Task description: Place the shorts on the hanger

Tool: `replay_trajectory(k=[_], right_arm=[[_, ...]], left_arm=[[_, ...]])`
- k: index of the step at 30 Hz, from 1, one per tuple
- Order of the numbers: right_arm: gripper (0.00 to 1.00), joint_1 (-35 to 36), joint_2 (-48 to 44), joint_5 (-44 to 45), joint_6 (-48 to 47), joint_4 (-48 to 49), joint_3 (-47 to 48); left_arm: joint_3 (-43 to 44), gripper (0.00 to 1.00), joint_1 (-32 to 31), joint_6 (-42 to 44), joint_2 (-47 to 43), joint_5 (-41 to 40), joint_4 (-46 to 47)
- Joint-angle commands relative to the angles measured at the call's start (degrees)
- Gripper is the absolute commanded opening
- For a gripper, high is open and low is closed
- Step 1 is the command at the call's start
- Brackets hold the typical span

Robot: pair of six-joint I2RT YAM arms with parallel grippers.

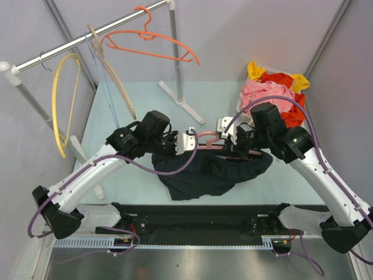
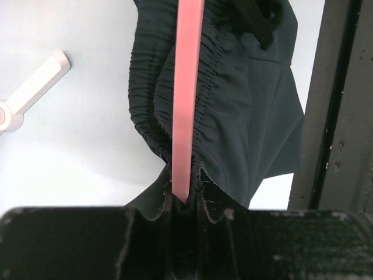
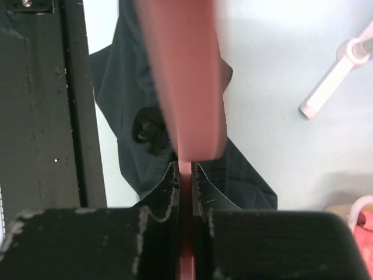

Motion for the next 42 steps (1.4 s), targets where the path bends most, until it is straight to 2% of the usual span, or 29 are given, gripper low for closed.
replay_trajectory(k=[1,3,10,12,15,18,23,28,32,34,38,42], right_arm=[[0.00,-0.57,-1.94,2.99,-0.18,2.97,1.44],[0.00,-1.27,-2.83,2.38,0.16,3.24,1.44],[0.00,-9.18,-6.43,-2.46,-0.71,2.28,1.79],[0.00,-10.15,-6.61,-2.90,-0.45,2.27,2.31],[0.00,-13.66,-6.18,-3.16,-0.71,1.92,3.28],[0.00,-20.34,-5.30,-6.14,-2.37,1.57,4.16],[0.00,-22.81,-4.15,-8.44,-2.04,-1.33,7.24],[0.00,-22.90,-3.10,-4.31,12.00,3.24,7.76],[0.00,-22.99,-2.57,-2.11,19.30,4.03,8.12],[0.00,-23.77,-2.57,0.34,21.78,4.99,8.12],[0.00,-27.98,-1.96,3.69,26.17,8.77,8.29],[0.00,-31.95,0.93,5.72,27.23,12.72,11.53]], left_arm=[[2.20,0.08,0.01,1.89,-4.27,5.70,0.88],[2.65,0.19,1.41,2.43,-4.97,7.89,-0.44],[5.19,0.39,7.66,3.22,-6.12,13.08,-1.23],[5.81,0.54,8.10,2.44,-6.30,13.96,0.08],[6.52,0.68,8.10,-0.99,-7.44,14.85,4.29],[6.69,0.75,8.10,-3.80,-8.23,13.09,8.68],[6.08,0.78,7.84,-4.51,-9.19,11.42,17.82],[5.37,0.77,4.42,-3.47,-8.23,8.00,24.94],[3.36,0.77,-3.56,2.50,-7.97,-2.53,30.30],[2.73,0.76,-4.90,6.89,-7.18,-6.33,34.25],[7.21,0.68,-5.17,5.95,-3.23,-7.04,35.24],[6.09,0.69,-5.17,3.41,-3.66,-4.67,34.71]])
